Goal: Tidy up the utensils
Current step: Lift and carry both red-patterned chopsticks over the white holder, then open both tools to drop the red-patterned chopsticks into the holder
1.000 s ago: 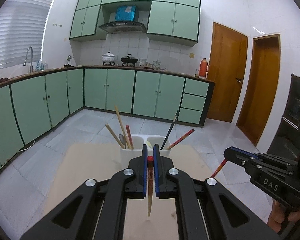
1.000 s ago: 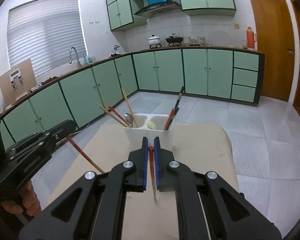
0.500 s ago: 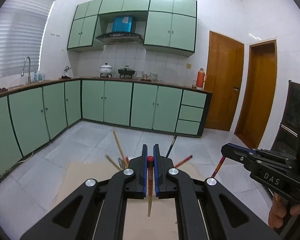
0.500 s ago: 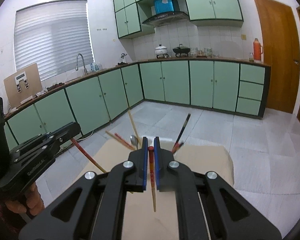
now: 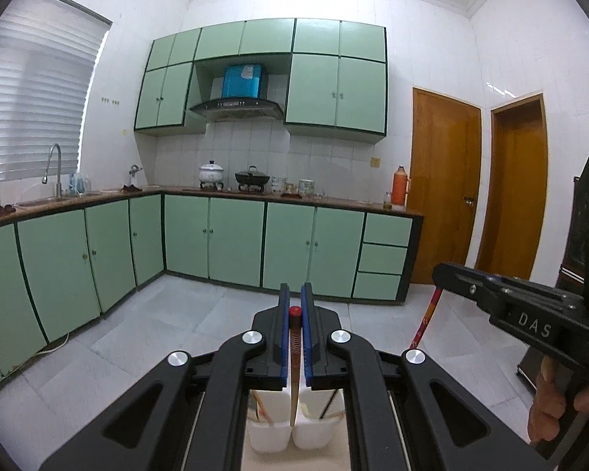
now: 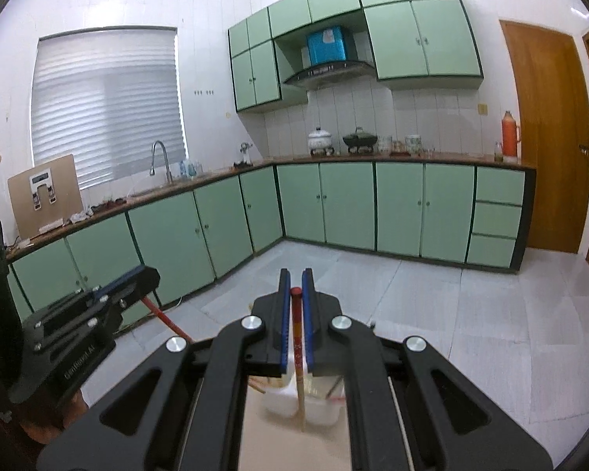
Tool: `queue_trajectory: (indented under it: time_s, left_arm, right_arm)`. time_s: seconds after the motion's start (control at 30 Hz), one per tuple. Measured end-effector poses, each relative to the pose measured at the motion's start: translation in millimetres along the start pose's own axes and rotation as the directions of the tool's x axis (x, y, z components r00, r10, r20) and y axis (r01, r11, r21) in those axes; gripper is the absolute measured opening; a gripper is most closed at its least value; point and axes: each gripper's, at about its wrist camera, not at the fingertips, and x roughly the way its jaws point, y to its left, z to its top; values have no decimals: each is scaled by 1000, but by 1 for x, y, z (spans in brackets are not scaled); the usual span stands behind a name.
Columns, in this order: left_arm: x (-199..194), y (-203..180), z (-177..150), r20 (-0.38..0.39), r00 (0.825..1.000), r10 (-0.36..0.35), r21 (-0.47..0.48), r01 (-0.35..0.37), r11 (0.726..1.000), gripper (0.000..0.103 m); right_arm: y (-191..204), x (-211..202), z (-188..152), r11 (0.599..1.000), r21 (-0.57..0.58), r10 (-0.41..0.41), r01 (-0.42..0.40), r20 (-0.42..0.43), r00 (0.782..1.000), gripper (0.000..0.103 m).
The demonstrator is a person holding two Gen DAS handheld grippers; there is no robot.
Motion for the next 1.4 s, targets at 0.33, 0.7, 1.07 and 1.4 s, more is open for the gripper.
queue_trajectory:
  time_s: [0.33,0.7,1.07,1.4]
  left_arm:
    - [53,7,-5,-56,998,16,4,-16,1000,5]
    - [100,21,-44,-157,987,30,-12,-32,999,5]
    - [135,29,-89,-280,958,55,-17,-62,998,6]
    - [100,44,-86,-238,968,78,-46,-92,995,34]
  right_arm:
    - [-17,51,17,999,-14,-38,39,35,999,5]
    - [-33,109,-26,999,25,-41,42,-55,998,5]
    - [-31,130,-76,999,31,-26,32,-189,982,10]
    - [-49,62,-82,989,87,-113,122,-102,988,43]
